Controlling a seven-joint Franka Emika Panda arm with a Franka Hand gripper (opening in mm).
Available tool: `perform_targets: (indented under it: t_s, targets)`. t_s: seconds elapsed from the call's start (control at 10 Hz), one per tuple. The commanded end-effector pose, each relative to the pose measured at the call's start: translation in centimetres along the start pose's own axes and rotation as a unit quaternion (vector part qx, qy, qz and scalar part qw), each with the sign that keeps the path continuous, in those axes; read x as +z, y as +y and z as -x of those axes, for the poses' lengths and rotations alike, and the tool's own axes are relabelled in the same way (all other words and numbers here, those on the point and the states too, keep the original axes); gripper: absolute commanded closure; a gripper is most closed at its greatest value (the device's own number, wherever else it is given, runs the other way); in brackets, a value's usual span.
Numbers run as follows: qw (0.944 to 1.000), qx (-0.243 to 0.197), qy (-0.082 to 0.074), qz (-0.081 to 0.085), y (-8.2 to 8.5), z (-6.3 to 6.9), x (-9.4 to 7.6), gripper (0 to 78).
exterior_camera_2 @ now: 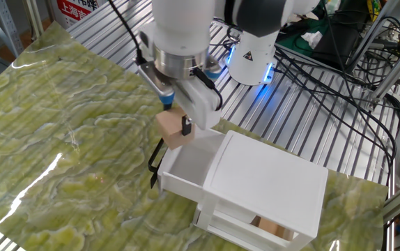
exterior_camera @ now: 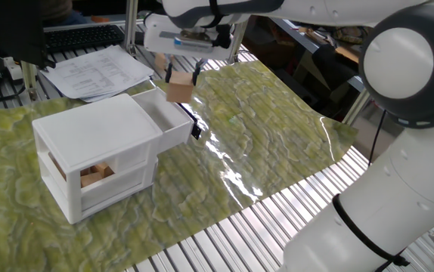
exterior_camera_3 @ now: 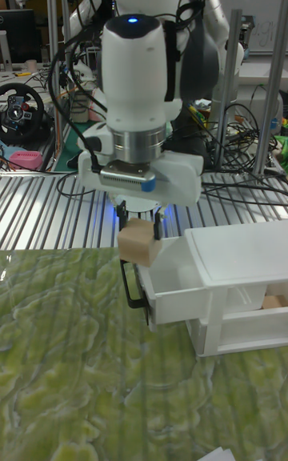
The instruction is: Take something out of a drawer
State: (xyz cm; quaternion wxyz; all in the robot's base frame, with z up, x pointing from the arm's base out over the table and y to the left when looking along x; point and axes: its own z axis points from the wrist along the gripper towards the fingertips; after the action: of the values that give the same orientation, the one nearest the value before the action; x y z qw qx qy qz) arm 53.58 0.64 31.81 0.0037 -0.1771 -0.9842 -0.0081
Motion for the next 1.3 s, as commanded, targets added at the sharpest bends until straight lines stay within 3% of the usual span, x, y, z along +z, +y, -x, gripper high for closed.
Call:
perform_targets:
  t_s: [0.1, 0.7, 1.0, 1.3]
  targets:
    - [0.9954, -0.096, 0.0, -0.004, -1.8, 2.4, -0.5, 76.2]
    - [0.9901, -0.14, -0.004, -0.005, -3.2, 3.7, 0.3, 76.2]
    - [0.9854, -0.169, -0.008, -0.022, -3.5, 3.9, 0.5, 76.2]
    - [0.9818, -0.188, -0.007, -0.023, -4.0, 4.3, 0.9, 76.2]
